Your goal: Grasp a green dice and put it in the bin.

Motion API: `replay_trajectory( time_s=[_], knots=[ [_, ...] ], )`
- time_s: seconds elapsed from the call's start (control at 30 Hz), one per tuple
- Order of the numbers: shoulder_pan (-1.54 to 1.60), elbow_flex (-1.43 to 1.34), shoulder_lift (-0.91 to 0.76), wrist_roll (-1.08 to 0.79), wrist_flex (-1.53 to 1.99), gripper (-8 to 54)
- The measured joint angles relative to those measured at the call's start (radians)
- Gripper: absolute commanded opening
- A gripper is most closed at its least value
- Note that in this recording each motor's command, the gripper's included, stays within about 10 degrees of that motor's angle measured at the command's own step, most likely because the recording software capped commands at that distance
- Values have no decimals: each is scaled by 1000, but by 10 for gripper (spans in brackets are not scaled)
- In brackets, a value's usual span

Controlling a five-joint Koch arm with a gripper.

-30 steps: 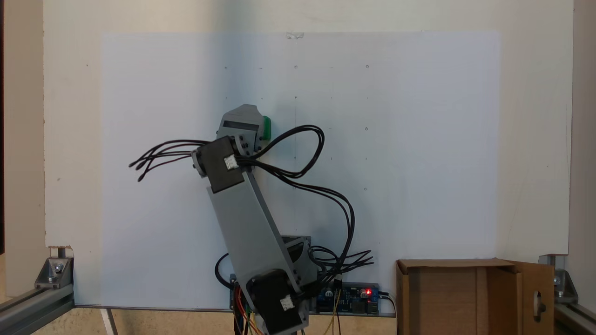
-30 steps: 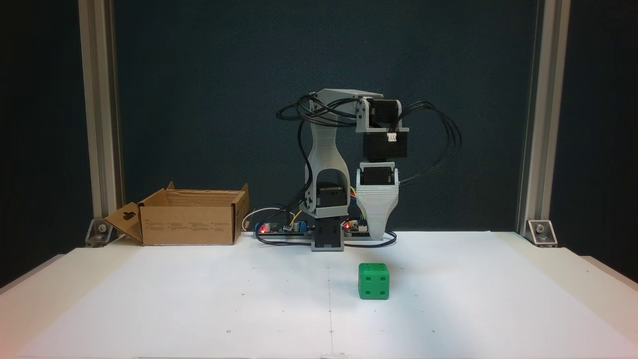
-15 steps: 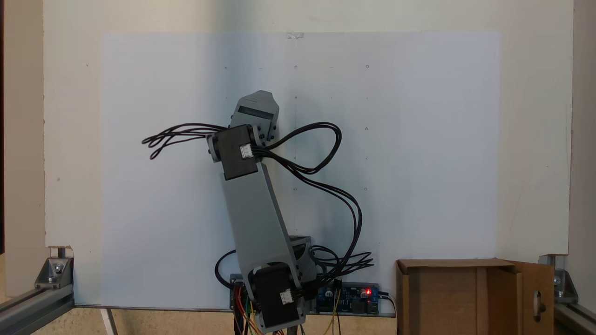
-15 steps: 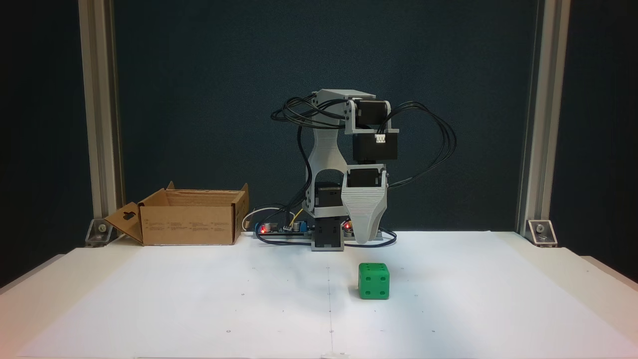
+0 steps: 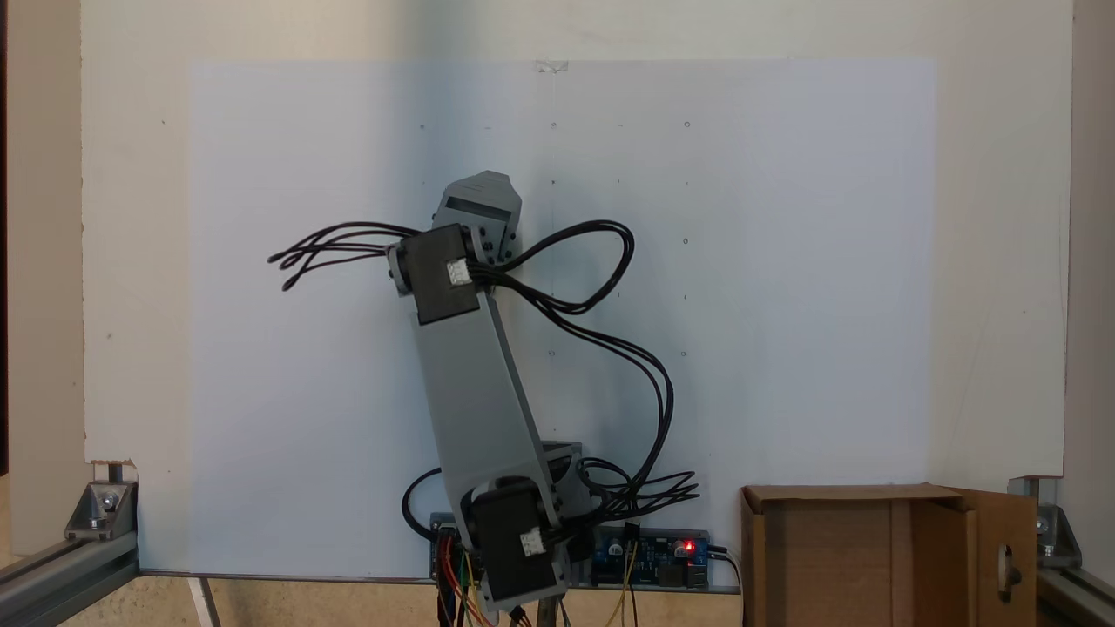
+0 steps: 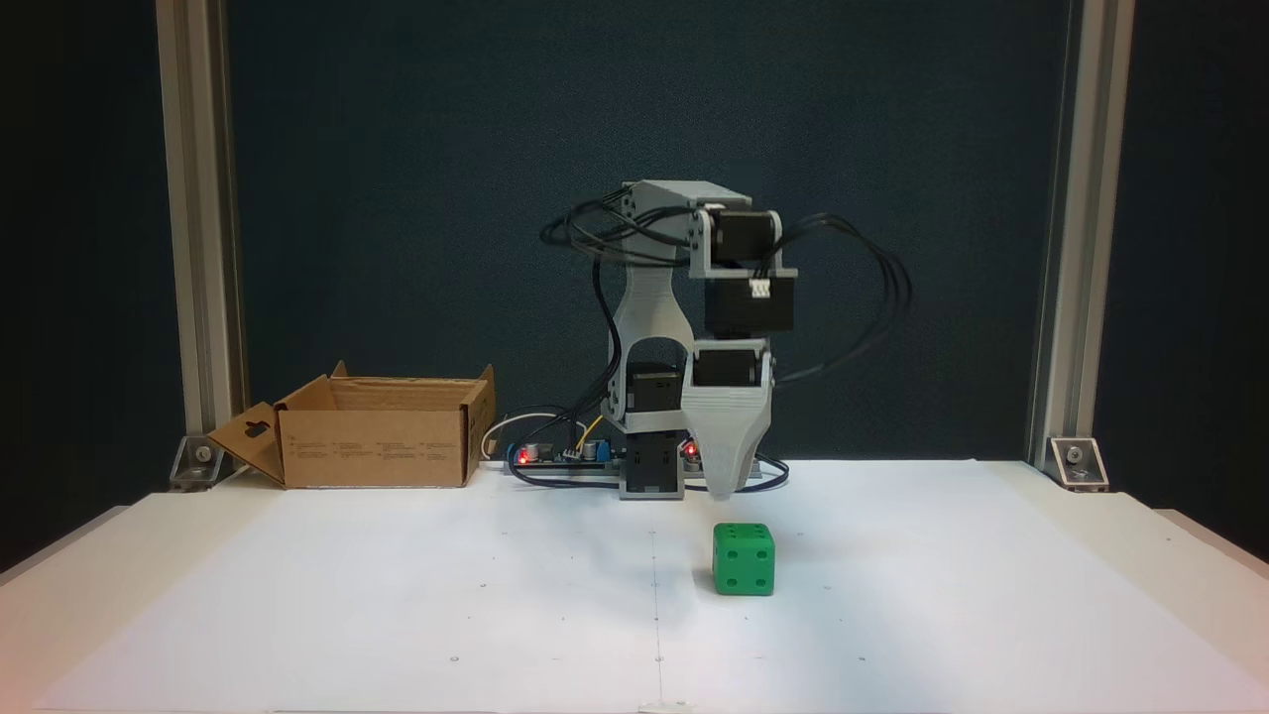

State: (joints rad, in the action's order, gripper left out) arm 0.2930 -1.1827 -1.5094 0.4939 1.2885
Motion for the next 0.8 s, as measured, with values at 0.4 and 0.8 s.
replay_trajectory(
  time_s=[0.4, 0.8],
  knots=[
    [17, 0, 66, 0, 0, 406],
    [38, -6, 141, 0, -20, 408]
  ],
)
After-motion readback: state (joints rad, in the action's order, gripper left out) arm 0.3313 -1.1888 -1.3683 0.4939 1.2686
